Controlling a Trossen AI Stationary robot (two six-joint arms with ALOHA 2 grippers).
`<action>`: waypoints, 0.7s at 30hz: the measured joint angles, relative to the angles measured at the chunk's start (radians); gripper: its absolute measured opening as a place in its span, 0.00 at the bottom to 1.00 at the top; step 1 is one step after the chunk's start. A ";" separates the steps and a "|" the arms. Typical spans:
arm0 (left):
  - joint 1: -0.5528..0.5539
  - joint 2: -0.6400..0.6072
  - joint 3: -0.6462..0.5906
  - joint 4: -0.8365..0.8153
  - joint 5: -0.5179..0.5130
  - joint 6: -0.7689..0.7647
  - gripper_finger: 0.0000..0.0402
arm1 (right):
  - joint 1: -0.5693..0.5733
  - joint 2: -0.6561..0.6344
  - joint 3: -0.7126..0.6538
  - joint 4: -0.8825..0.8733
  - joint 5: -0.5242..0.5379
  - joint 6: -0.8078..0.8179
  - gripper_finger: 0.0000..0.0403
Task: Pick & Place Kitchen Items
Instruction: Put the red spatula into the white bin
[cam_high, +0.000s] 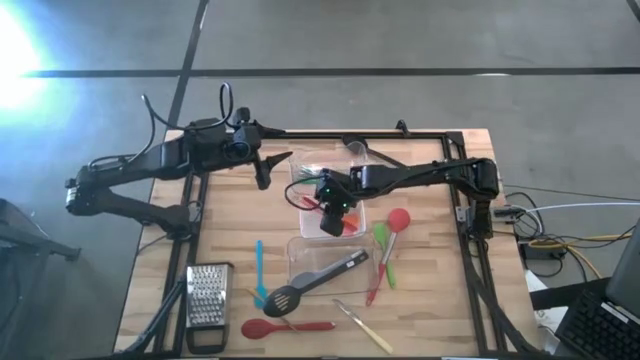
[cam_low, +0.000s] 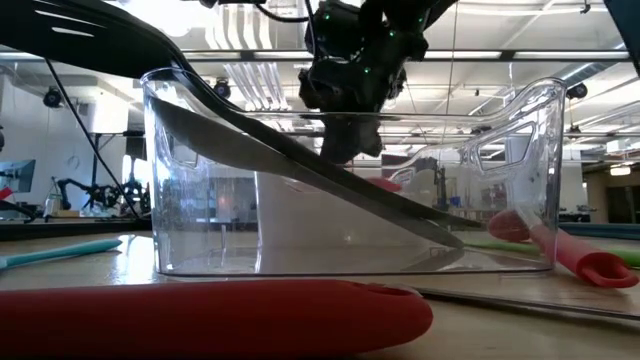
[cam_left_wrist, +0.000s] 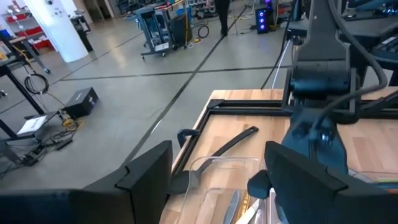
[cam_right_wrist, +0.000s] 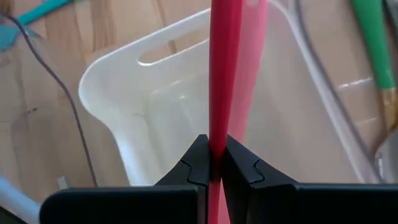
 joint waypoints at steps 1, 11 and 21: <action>0.000 0.000 0.000 0.000 0.000 0.000 0.65 | -0.001 0.008 0.000 0.002 -0.011 0.000 0.03; 0.000 0.000 0.000 0.000 0.002 0.000 0.65 | -0.002 0.096 0.019 0.006 -0.039 -0.001 0.03; 0.000 0.000 0.000 0.000 0.002 0.000 0.65 | -0.002 0.046 0.021 0.022 -0.039 -0.011 0.23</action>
